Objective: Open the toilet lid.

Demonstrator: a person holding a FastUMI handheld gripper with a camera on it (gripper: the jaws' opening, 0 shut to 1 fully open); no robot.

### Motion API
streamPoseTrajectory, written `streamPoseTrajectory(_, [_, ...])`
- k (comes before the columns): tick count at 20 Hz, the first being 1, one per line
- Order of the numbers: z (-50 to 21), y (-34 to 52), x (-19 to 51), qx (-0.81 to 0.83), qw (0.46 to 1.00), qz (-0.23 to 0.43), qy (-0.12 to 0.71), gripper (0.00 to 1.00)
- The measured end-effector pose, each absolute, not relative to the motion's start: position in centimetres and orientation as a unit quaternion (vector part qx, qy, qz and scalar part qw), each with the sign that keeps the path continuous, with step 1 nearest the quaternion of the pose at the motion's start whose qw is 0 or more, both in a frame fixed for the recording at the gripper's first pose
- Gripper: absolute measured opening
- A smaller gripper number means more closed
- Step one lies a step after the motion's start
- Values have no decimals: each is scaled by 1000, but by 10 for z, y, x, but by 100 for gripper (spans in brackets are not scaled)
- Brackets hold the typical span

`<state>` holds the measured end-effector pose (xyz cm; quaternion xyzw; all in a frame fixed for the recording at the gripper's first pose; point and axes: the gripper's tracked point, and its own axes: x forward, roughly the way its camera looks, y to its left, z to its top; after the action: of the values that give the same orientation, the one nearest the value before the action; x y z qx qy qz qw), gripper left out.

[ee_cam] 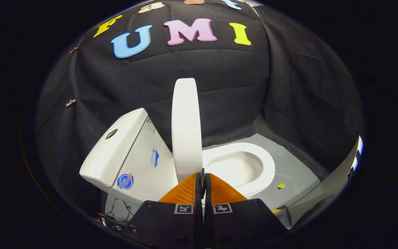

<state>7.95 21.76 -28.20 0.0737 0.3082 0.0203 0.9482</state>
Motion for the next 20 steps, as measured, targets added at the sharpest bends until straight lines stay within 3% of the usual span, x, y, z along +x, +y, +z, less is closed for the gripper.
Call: streamPoseTrajectory(20, [-271, 336, 62, -102, 962, 52, 249, 10])
